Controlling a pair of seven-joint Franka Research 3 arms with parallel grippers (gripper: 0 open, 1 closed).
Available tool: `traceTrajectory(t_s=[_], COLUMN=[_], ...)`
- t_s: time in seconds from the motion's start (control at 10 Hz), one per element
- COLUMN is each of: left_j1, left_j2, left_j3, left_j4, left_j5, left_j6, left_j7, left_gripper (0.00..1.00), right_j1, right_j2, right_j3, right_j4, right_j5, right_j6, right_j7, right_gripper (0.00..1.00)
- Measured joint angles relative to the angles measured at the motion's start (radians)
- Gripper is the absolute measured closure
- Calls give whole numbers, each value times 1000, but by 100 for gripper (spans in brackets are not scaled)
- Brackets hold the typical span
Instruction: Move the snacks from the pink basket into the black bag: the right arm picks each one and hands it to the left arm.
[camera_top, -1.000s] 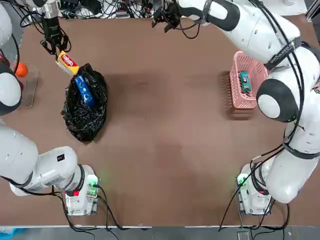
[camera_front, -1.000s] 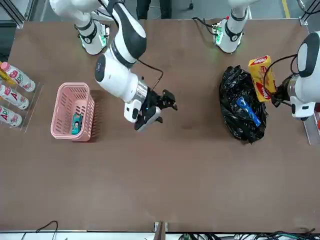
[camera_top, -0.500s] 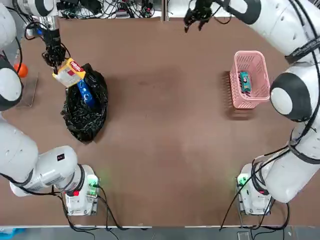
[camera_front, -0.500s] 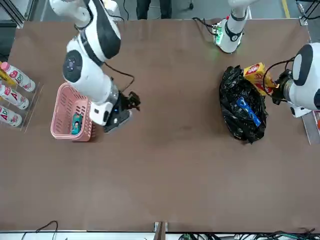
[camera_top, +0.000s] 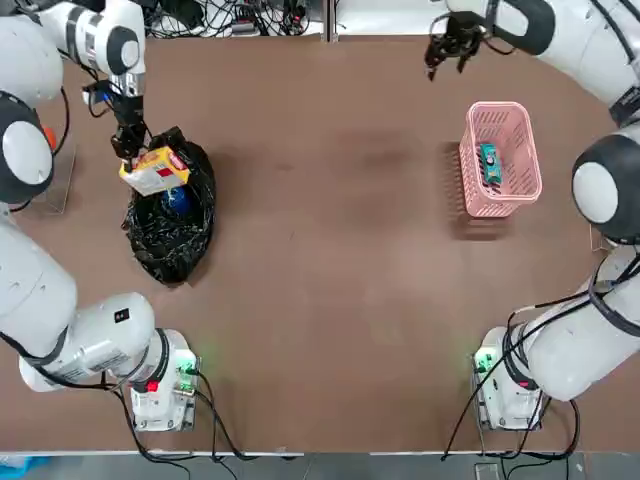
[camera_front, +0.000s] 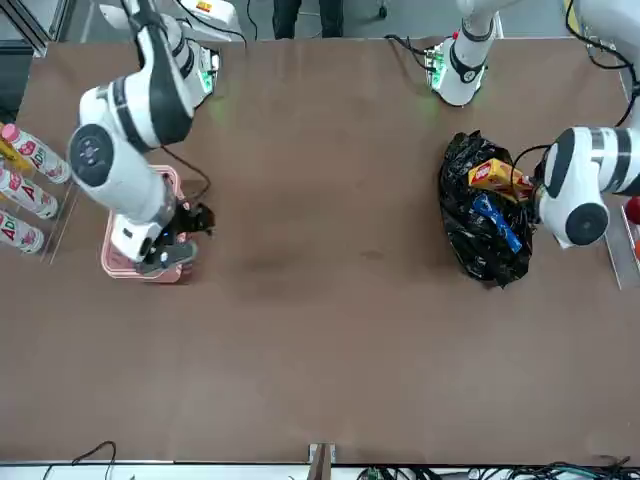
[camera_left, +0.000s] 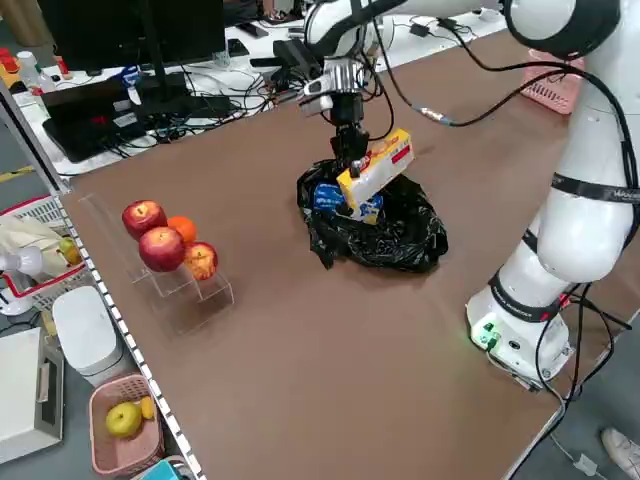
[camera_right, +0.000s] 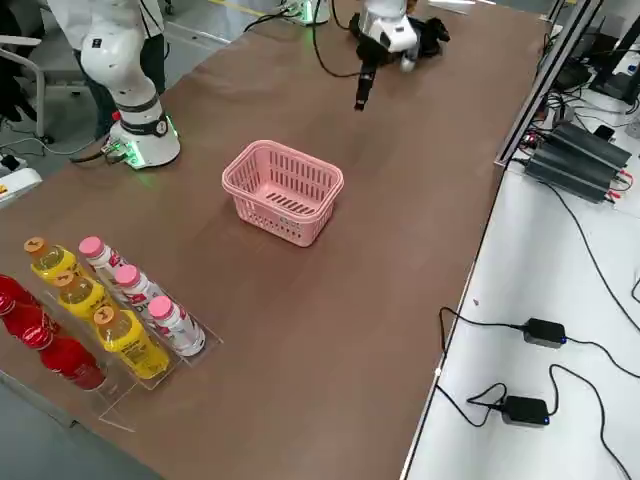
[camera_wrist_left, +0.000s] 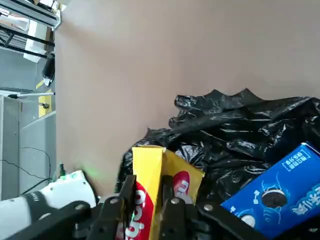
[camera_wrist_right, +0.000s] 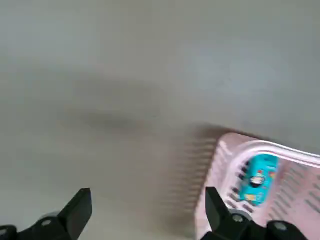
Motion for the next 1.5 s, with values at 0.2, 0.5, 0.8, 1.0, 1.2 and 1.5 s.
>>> traceTrajectory(t_s=[0.2,0.5,0.8,1.0,1.2,1.5], left_j1=[-33,-40,-40,-40,-37,-32], left_j2=[70,88,88,84,67,31], left_j3=[-2,-3,-6,-8,-20,-22], left_j4=[-2,14,41,67,134,362], left_j5=[51,68,68,66,36,-78], left_j6=[36,42,47,32,-42,-170], left_j7=[-97,-113,-113,-113,-87,66], left_gripper=[74,72,28,0,0,0], right_j1=[-93,-123,-154,-178,-212,-243], right_j2=[-45,-142,-211,-245,-275,-298], right_j3=[-3,-3,-3,-3,-3,-2], right_j4=[-110,-251,-395,-431,-449,-511], right_j5=[-12,-61,-82,-95,-99,-113], right_j6=[111,184,304,289,255,305], right_j7=[-102,-127,-164,-166,-171,-172], right_gripper=[0,0,0,0,0,0])
